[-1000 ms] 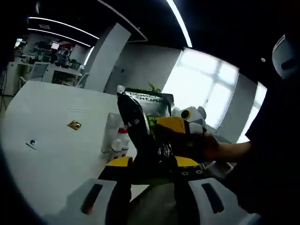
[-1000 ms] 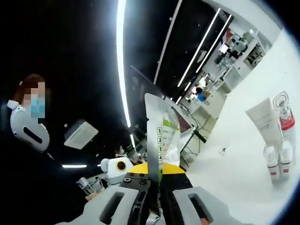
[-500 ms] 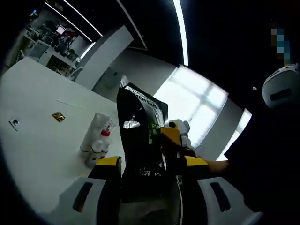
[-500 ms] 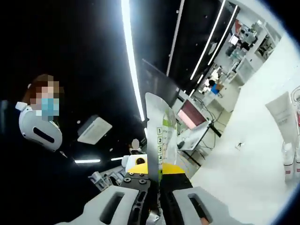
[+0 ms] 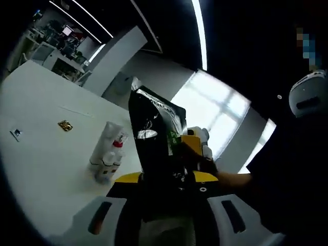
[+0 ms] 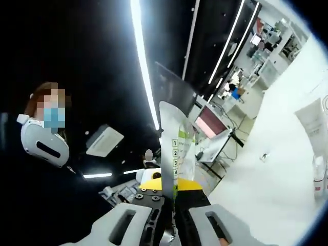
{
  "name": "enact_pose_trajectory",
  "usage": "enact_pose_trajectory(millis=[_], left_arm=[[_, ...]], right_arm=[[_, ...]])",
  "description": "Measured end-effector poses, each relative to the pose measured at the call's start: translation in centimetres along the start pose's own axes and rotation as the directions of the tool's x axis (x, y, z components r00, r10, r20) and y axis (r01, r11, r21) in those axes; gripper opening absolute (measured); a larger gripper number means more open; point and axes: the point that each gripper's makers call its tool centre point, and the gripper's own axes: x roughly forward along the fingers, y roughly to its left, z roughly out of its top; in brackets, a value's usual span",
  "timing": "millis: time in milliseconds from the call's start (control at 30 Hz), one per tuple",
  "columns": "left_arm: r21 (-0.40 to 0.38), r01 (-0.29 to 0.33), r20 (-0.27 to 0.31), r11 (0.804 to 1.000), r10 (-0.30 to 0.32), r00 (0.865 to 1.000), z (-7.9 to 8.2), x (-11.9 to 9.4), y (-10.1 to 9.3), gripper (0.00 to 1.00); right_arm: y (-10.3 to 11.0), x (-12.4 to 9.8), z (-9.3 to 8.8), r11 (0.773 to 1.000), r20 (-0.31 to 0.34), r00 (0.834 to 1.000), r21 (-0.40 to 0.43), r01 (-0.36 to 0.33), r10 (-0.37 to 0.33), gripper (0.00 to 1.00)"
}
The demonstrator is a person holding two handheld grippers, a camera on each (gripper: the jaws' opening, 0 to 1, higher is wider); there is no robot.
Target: Arrange the skincare products in the storage area until every visible bottle or jar stands upright without overlapping.
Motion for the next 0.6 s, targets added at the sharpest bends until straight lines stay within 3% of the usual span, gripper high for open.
enact_pose_trajectory(millis=[167,400,600], left_arm=[[-0.095,0.126,0.072,0.987,-0.119,0.99,0.7,-0.3,-1.8,0.31],[-0.092,0.107,0.059,0.99,-0.102,0.993,0.4,-0.1,-1.4,0.35],[-0.087,0.126,0.04,0.988,-0.122,0.992,0.4,0.0,-1.7,0.28]], right_arm=[[1.6,0.2,0.2,0.998,-0.007,0.998,0.01,-0.062,0.062,0.0],[1.6,-0.1,0.3,0.998,-0.012,0.997,0.006,-0.07,0.07,0.0],[1.2,-0.1,0.2,0.998,-0.003,0.999,0.017,-0.054,0.054,0.0]])
